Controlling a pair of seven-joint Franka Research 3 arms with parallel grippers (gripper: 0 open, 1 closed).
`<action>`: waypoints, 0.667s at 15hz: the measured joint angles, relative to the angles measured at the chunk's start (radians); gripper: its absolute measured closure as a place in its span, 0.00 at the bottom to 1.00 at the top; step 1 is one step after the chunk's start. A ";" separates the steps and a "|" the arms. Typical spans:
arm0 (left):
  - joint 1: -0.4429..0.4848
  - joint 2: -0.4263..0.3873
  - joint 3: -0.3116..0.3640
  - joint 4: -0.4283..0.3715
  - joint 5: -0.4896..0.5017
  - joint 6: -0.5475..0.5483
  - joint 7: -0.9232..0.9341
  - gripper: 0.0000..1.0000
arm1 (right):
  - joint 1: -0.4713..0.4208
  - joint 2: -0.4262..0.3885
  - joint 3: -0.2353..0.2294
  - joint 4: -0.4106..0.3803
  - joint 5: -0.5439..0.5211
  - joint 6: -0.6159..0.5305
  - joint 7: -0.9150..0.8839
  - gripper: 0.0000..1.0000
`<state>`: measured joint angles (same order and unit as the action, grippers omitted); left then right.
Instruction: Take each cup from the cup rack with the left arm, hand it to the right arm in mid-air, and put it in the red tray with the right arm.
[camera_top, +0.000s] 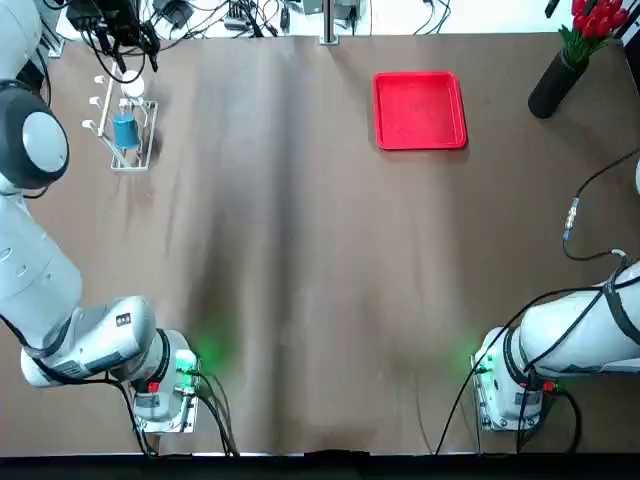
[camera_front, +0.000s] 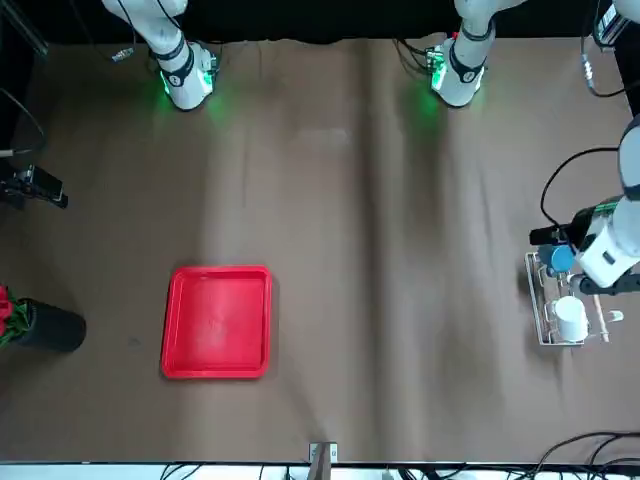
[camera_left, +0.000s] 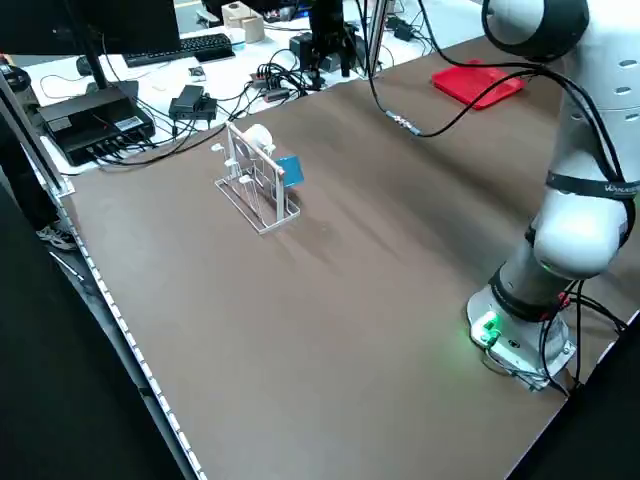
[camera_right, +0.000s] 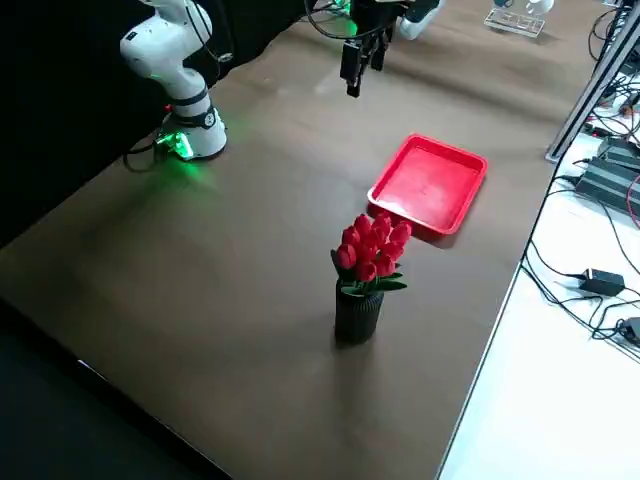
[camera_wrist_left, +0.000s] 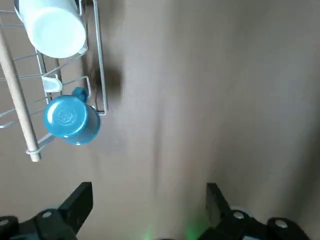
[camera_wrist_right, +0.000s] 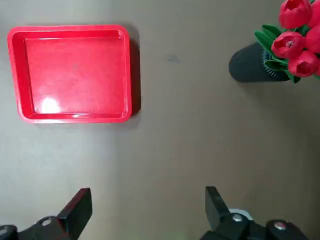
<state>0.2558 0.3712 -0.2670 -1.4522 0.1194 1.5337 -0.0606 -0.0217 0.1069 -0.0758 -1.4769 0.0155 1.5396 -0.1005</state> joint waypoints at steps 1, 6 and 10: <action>-0.002 0.012 -0.002 -0.004 0.029 0.004 0.012 0.00 | 0.000 0.000 0.000 0.000 0.000 0.000 -0.006 0.00; 0.012 0.025 -0.001 -0.077 0.087 0.078 0.162 0.00 | -0.012 0.000 0.000 0.000 0.000 0.000 -0.043 0.00; 0.097 0.025 0.001 -0.148 0.098 0.154 0.327 0.00 | -0.012 0.000 0.001 -0.009 0.000 0.000 -0.046 0.00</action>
<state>0.3525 0.3965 -0.2665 -1.6003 0.2179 1.6875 0.2663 -0.0335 0.1069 -0.0752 -1.4860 0.0156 1.5396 -0.1467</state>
